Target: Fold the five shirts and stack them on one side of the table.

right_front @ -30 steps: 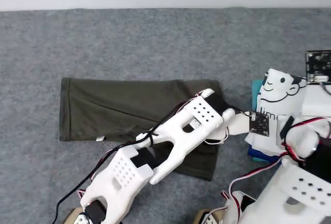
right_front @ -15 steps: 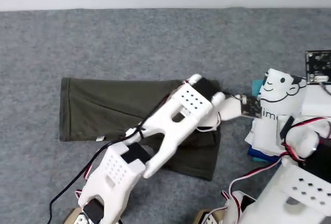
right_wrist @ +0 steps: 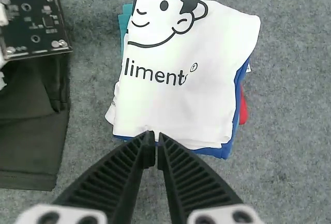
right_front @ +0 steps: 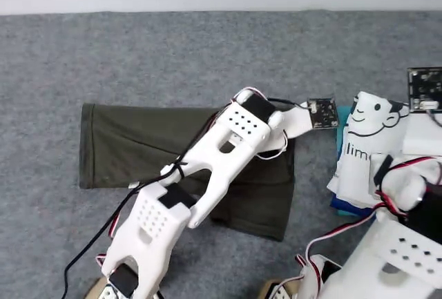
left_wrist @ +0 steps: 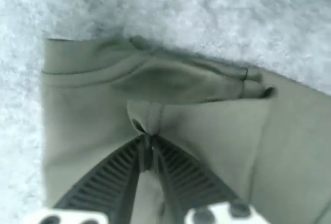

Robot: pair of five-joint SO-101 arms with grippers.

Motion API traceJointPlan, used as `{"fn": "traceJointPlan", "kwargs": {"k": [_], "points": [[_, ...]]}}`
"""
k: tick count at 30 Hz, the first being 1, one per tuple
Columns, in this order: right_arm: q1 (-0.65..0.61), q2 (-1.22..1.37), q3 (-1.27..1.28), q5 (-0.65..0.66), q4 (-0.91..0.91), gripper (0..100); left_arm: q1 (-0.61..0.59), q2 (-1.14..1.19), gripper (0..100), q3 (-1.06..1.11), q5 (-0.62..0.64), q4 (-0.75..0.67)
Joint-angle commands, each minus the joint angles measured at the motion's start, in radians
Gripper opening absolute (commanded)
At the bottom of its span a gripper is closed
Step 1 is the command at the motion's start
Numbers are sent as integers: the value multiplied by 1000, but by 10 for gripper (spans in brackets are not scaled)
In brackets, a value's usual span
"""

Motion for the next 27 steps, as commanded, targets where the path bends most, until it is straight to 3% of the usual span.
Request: {"fn": "traceJointPlan", "kwargs": {"k": [1,9,15,27], "points": [[12,-19,-5,0,39,29,-5,8,6,-39,15,-21],[13,-21,-5,0,39,29,-28,-68,138,-79,63,129],[13,-21,-5,0,39,29,-84,-106,137,-140,58,250],[10,-15,-5,0,39,28,-180,-25,100,-113,58,238]]}}
